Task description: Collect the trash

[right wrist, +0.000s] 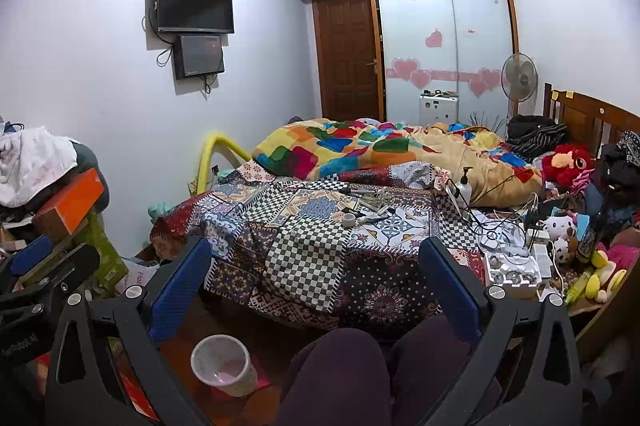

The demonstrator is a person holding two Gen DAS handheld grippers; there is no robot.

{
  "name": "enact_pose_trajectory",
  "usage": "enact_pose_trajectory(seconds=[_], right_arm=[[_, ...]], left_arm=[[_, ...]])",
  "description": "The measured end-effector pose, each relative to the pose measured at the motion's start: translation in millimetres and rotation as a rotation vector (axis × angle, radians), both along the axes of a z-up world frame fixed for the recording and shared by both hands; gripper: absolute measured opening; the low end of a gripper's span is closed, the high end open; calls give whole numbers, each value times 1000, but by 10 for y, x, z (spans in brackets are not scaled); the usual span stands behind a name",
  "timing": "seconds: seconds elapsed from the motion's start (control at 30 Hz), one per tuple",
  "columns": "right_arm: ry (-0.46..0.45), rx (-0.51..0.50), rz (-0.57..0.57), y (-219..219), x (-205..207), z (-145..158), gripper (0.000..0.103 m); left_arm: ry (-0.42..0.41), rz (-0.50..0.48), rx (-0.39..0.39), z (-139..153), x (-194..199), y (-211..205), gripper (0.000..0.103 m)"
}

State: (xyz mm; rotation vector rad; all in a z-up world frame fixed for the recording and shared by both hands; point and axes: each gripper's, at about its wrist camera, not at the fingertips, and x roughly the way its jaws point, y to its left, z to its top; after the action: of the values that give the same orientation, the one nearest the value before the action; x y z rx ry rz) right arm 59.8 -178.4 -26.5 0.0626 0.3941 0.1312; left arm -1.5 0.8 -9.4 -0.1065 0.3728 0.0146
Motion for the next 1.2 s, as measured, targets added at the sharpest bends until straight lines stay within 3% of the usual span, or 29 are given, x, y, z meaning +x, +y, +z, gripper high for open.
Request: enact_pose_trajectory(seconds=[1.2], right_arm=[[-15,-10,-3,-87,-50,100,103]], left_arm=[[2,0,-3,-8,4,-2,103]])
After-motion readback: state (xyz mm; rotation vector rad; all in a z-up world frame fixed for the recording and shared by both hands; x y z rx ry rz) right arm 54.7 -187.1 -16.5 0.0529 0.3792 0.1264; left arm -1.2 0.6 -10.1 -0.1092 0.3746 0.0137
